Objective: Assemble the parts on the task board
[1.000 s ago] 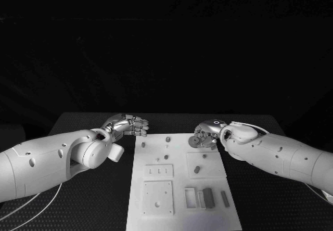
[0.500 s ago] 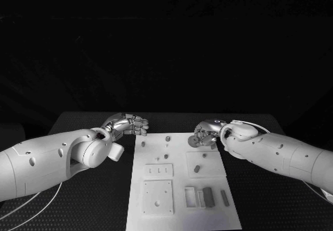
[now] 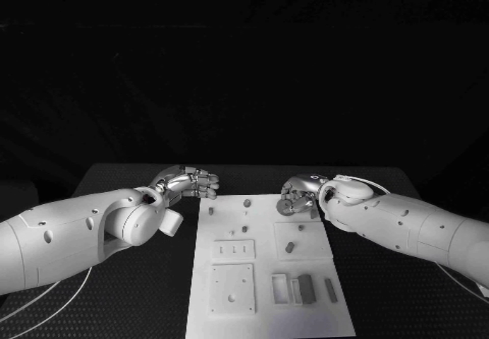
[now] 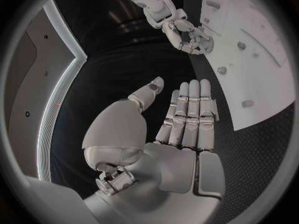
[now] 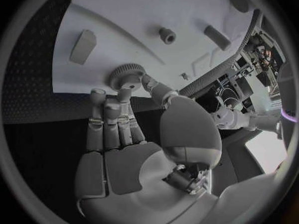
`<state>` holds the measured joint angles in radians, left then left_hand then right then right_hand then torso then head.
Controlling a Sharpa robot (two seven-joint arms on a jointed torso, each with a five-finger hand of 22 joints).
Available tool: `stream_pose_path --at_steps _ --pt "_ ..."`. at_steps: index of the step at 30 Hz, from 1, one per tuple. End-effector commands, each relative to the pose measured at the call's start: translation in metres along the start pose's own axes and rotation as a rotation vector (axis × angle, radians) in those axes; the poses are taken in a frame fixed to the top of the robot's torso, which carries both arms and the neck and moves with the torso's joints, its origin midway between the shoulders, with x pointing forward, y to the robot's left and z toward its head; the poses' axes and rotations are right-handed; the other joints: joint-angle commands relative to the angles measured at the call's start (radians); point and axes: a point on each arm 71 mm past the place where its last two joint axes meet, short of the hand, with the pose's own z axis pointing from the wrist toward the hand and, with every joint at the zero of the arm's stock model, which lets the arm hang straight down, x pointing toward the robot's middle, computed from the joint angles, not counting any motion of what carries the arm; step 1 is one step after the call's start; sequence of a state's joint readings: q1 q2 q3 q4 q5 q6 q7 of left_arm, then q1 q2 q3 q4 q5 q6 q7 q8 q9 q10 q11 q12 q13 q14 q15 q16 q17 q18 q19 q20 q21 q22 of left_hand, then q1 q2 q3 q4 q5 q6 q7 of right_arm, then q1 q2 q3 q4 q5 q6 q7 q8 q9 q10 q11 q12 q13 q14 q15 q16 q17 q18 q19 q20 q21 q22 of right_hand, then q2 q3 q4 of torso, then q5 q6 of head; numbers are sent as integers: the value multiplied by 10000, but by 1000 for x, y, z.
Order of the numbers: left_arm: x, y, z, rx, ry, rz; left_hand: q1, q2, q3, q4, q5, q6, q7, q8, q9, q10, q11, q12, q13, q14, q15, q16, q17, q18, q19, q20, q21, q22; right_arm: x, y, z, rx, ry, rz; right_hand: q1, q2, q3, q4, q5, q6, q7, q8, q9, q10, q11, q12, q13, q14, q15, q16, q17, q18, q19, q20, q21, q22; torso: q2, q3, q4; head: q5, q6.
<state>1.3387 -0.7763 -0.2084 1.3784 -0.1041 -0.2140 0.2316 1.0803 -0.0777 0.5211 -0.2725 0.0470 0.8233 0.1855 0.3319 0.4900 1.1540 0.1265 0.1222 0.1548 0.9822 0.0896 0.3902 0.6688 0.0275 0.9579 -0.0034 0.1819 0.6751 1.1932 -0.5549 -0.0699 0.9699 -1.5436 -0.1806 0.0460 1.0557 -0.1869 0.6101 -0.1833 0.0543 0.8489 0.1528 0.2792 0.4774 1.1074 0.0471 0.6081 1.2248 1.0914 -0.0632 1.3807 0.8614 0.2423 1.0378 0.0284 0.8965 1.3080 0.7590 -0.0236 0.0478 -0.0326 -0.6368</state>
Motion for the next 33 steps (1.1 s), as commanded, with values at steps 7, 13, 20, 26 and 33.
stream_pose_path --at_steps 7,13,20,26,33 --pt "2 -2 0 92 94 15 -32 -11 -29 -1 34 -32 31 -38 -15 7 33 -56 11 -27 66 -60 20 0 -94 -1 -64 11 9 -2 -2 76 580 -373 90 167 49 -59 -39 187 6 39 23 -92 -57 233 85 -50 -18 183 54 195 -42 -79 183 237 16 -11 -14 13 -81" --pt "1 -2 0 88 76 19 -33 -9 -28 1 34 -32 32 -39 -15 9 33 -60 13 -27 67 -63 24 -1 -94 0 -65 13 8 -5 -4 85 526 -451 207 246 20 -306 -40 209 -7 48 22 -121 -70 375 130 -59 -31 273 73 195 -67 -97 290 229 7 -1 -32 19 -114" --pt "1 -1 0 88 68 20 -29 -5 -26 0 35 -32 33 -40 -14 11 33 -64 15 -26 66 -67 29 0 -93 -1 -66 14 7 -3 -7 -87 402 -518 312 156 17 -559 -40 168 5 20 3 -156 -60 464 136 -77 -23 316 67 195 -92 -102 356 217 -9 7 -18 26 -161" --pt "1 -2 0 87 69 18 -24 -2 -23 -2 34 -30 32 -40 -13 13 33 -69 17 -25 66 -71 34 1 -93 -1 -68 16 7 -2 -7 -220 332 -500 567 211 140 -859 -39 16 49 -69 -47 -224 -19 530 117 -116 15 329 42 195 -130 -96 383 199 -9 7 -19 12 -139" --pt "2 -2 0 85 88 15 -24 -1 -22 -2 34 -29 32 -41 -12 16 33 -73 19 -24 66 -75 39 0 -93 0 -69 18 7 0 -5 -255 347 -492 510 386 134 -872 -40 149 28 5 -27 -222 -34 605 110 -104 8 373 36 195 -122 -67 426 201 -5 5 -23 3 -146"
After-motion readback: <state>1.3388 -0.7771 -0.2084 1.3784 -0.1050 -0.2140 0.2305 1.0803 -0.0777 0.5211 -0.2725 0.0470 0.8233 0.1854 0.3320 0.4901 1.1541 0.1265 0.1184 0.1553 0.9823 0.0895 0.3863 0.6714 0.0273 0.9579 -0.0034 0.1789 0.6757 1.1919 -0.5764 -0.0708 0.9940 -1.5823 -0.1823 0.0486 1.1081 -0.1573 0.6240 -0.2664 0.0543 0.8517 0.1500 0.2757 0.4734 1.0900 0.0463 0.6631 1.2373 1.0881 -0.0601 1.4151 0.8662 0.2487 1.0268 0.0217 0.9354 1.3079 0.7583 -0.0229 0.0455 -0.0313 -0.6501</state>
